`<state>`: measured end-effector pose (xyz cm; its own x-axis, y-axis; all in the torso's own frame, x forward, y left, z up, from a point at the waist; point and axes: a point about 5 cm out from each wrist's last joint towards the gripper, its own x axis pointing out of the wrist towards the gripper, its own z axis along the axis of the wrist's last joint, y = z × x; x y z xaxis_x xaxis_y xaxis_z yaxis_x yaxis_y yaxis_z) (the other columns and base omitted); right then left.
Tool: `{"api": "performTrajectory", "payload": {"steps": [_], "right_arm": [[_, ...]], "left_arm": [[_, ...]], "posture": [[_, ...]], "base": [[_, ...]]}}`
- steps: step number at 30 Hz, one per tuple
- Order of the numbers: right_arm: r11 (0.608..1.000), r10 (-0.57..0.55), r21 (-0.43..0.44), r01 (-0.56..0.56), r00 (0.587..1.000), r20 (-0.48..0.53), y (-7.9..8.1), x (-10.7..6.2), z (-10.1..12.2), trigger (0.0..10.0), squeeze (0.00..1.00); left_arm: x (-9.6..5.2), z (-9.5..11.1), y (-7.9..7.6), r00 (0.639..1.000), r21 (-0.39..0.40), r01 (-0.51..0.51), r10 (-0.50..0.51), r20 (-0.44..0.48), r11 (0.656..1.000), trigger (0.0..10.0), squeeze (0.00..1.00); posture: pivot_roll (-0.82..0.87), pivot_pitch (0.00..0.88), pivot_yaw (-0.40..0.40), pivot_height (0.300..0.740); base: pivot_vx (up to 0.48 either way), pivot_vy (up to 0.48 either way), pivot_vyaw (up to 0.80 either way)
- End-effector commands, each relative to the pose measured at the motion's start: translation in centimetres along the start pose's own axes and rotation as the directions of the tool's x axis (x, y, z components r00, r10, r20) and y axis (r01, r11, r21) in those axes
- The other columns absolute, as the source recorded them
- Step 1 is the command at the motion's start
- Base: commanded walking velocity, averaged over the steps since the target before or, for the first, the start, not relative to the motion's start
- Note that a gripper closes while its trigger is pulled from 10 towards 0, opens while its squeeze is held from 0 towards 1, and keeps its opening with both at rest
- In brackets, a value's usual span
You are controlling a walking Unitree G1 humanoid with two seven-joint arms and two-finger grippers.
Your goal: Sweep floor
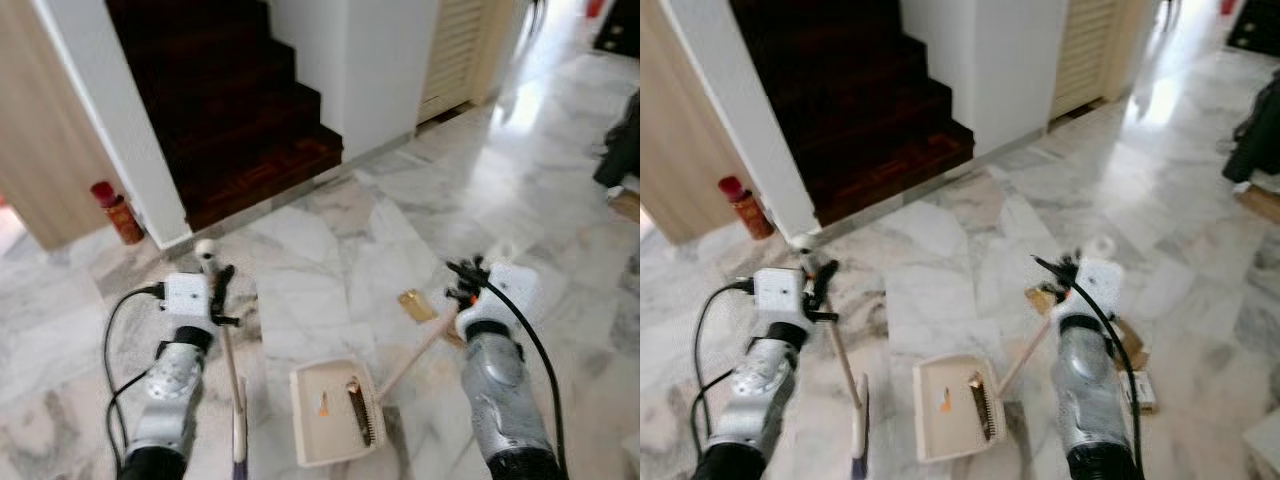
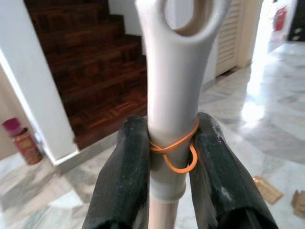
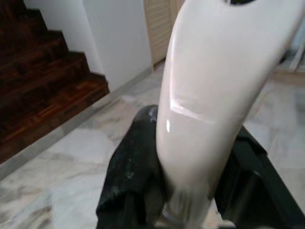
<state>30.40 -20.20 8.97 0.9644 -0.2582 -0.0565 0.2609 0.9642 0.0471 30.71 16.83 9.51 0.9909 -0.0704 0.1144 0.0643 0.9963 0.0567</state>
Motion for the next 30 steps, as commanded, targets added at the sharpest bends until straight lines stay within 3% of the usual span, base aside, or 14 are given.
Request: {"api": "performTrajectory", "payload": {"steps": [1,19,30], "right_arm": [[0.999,0.028,0.017,-0.030,0.997,0.072,1.05,0.40,1.68,10.0,0.00],[0.999,0.041,0.014,-0.043,0.996,0.073,1.01,0.43,1.82,10.0,0.00],[0.998,0.051,0.025,-0.053,0.996,0.068,1.35,0.43,1.68,10.0,0.00]], "left_arm": [[0.19,0.85,0.72,0.999,0.008,-0.019,0.019,0.036,1.000,10.0,0.00],[-0.04,0.72,0.66,0.999,0.002,-0.029,0.029,0.033,1.000,10.0,0.00],[-0.07,0.71,0.74,0.999,0.010,-0.027,0.026,0.032,1.000,10.0,0.00]], "posture": [[0.04,0.000,0.024,0.740],[0.04,0.000,0.007,0.740],[0.04,0.000,0.013,0.740]], "base": [[0.000,0.398,0.00],[0.000,0.396,0.00],[0.000,0.395,-0.63]]}}
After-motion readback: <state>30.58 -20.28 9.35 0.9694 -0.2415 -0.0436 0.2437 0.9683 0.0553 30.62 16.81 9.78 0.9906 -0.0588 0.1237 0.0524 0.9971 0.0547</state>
